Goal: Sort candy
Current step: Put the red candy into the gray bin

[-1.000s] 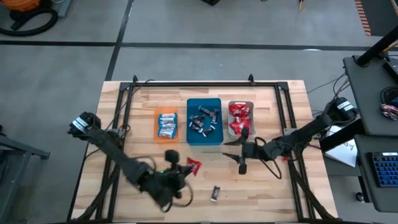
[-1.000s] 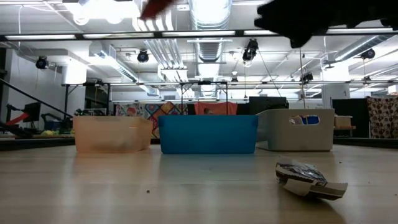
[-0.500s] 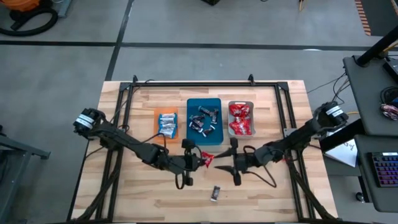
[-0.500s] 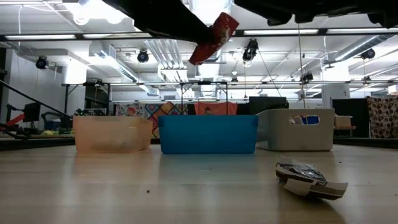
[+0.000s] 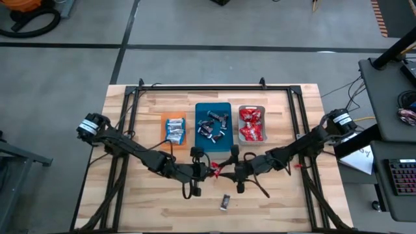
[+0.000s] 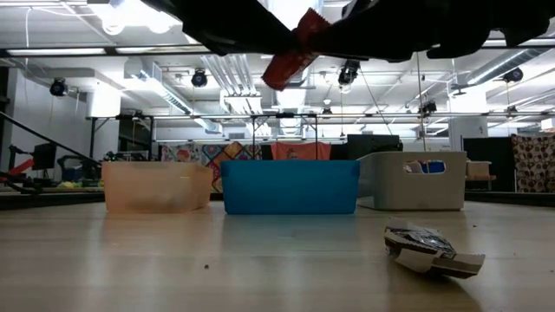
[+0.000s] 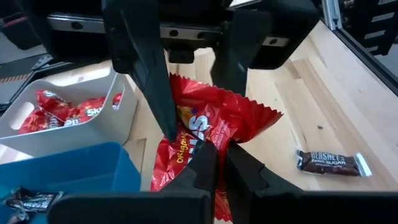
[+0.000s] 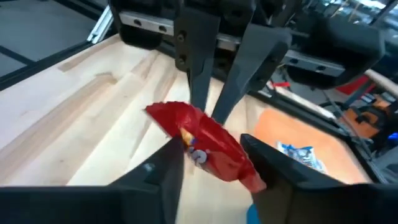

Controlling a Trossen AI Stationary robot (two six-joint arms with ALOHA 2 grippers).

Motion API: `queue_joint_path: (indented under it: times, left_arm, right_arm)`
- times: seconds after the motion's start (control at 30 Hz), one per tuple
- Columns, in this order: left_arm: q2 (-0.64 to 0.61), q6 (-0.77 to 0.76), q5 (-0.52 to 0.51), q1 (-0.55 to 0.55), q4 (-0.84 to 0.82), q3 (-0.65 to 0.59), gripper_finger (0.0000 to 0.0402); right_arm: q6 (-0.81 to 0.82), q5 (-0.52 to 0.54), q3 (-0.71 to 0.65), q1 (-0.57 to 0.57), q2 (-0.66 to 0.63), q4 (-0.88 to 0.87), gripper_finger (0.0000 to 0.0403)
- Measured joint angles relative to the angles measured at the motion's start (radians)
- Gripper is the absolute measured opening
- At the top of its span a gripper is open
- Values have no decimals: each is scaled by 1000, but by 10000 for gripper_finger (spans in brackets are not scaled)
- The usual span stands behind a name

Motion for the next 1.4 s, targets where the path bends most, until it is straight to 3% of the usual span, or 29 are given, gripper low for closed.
queue_joint_path:
  times: [0.27,0.57,0.77,0.83,0.93,1.07,1.13,1.27,1.4]
  left_arm:
    - [0,-7,4,0,-1,-1,3]
    - [0,-28,-46,-1,-7,-1,12]
    - [-4,-23,-94,0,-55,15,73]
    - [-5,-17,-132,1,-109,28,98]
    - [-5,-24,-175,1,-221,55,130]
    - [-6,-86,-237,1,-382,95,154]
    - [-6,-136,-258,1,-452,111,160]
    - [-6,-230,-267,2,-515,126,162]
    - [-6,-293,-264,2,-515,126,162]
  right_arm:
    - [31,-38,9,-5,-16,-65,27]
    - [40,-38,9,-7,-23,-71,14]
    - [49,-25,9,-11,-56,-134,13]
    - [79,35,9,-16,-84,-191,13]
    - [143,221,9,-39,-152,-351,12]
    - [348,546,8,-110,-259,-669,12]
    - [523,629,8,-165,-312,-849,12]
    - [919,611,4,-290,-376,-1114,12]
    - [1039,530,-4,-368,-385,-1186,12]
